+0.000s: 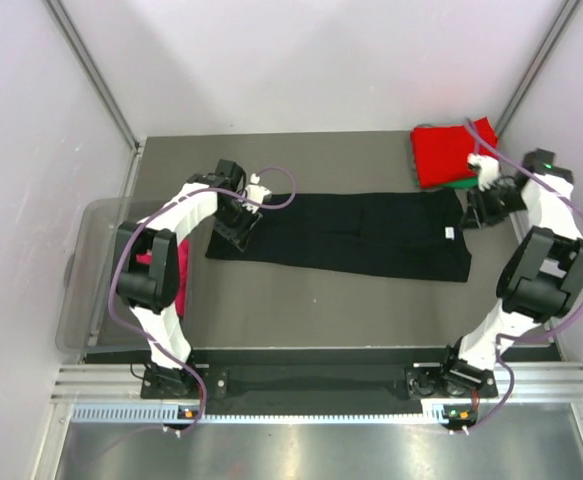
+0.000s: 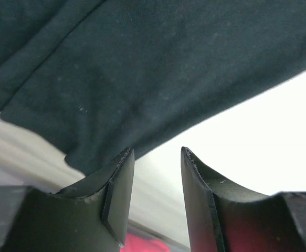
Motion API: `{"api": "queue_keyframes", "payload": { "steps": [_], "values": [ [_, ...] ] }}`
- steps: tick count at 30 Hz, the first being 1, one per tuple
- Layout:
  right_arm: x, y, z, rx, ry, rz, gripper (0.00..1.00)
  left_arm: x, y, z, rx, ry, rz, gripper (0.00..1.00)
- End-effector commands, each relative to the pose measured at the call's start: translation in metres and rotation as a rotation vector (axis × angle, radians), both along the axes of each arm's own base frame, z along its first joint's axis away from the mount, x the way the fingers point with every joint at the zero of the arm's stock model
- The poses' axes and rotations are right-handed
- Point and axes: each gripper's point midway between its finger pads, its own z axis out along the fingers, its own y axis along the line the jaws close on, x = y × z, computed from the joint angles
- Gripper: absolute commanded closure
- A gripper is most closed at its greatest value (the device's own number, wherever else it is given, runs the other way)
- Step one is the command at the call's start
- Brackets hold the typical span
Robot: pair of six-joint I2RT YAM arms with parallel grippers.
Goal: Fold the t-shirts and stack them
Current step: Fold the tshirt
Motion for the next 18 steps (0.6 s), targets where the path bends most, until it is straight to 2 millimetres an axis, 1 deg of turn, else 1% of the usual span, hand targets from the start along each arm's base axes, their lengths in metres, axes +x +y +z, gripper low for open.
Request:
{"api": "queue_keyframes", "payload": {
  "steps": [1,2,4,5,6,8,9,11,12,14,15,18],
  "values": [
    [0.055,0.024,0.014,-0.05,-0.132,0.03,0.69,0.012,-0.006,-0.004,-0.01,-0.025,0.013,0.54],
    [0.071,0.038,0.016,-0.071,-0.169,0.055,0.69,0.012,-0.006,-0.008,-0.005,-0.016,0.015,0.55],
    [0.091,0.044,0.013,-0.106,-0.183,0.066,0.7,0.013,0.0,-0.011,0.022,-0.024,0.023,0.55],
    [0.103,0.054,0.015,-0.109,-0.207,0.081,0.7,0.015,0.001,-0.013,0.035,-0.031,0.023,0.54],
    [0.118,0.054,0.012,-0.105,-0.204,0.059,0.69,0.013,0.005,-0.017,0.052,-0.029,0.024,0.55],
    [0.134,0.058,0.009,-0.091,-0.199,0.046,0.69,0.013,0.013,-0.021,0.087,-0.029,0.026,0.55],
    [0.148,0.058,0.005,-0.073,-0.191,0.03,0.69,0.011,0.015,-0.023,0.095,-0.027,0.025,0.55],
    [0.158,0.059,-0.001,-0.054,-0.167,0.013,0.69,0.012,0.02,-0.025,0.112,-0.041,0.033,0.55],
    [0.167,0.059,-0.007,-0.048,-0.161,0.011,0.68,0.012,0.023,-0.026,0.119,-0.041,0.036,0.55],
    [0.172,0.06,-0.014,-0.04,-0.146,0.008,0.68,0.012,0.026,-0.029,0.122,-0.035,0.045,0.55],
    [0.177,0.061,-0.02,-0.036,-0.136,0.007,0.68,0.012,0.027,-0.031,0.12,-0.032,0.049,0.55],
    [0.176,0.067,-0.032,-0.025,-0.104,0.023,0.66,0.011,0.031,-0.039,0.123,-0.016,0.065,0.55]
  ]
}}
